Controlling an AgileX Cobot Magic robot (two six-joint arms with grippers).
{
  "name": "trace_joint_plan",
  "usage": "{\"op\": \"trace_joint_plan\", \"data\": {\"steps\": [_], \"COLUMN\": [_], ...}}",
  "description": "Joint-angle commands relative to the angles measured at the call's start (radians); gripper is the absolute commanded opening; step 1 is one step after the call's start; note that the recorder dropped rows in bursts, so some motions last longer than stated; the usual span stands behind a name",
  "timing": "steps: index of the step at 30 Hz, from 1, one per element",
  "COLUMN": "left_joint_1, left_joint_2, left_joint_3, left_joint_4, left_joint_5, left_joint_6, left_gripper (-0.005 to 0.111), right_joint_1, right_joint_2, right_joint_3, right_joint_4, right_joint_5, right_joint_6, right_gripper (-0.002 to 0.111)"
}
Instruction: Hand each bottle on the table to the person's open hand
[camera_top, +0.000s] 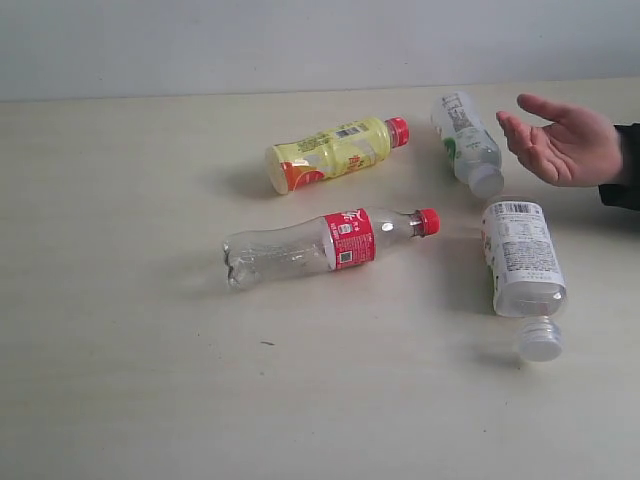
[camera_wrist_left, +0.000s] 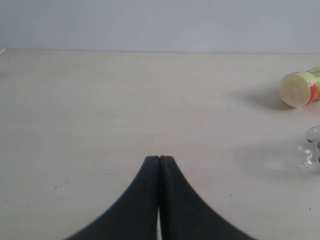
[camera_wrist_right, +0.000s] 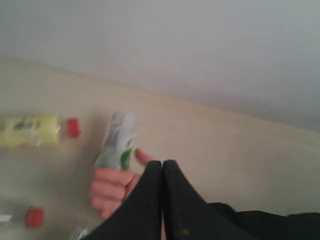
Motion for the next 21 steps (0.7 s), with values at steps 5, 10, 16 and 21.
{"op": "trace_joint_plan", "data": {"steps": [5, 10, 16, 21], "left_joint_1": [0.004, 0.004, 0.004, 0.004], "left_joint_2": [-0.007, -0.007, -0.007, -0.007], "left_joint_3": [0.0, 0.0, 0.0, 0.0], "left_joint_4": [-0.007, -0.007, -0.007, -0.007], "left_joint_5": [-0.008, -0.008, -0.008, -0.008], "left_joint_6": [-0.004, -0.004, -0.004, -0.004], "left_gripper": [0.0, 0.0, 0.0, 0.0], "right_joint_1": [0.12, 0.301, 0.55, 0.664], "right_joint_2": [0.332, 0.461, 0.576, 0.652], "right_joint_3": [-0.244, -0.258, -0.258, -0.258], "right_joint_4": [0.194, 0.053, 0.046, -0.03], "right_joint_5": [0.529, 0.539, 0.324, 0.187], "right_joint_6": [-0.435, -0.676, -0.856, -0.807], "right_gripper": [0.0, 0.001, 0.059, 0.077]}}
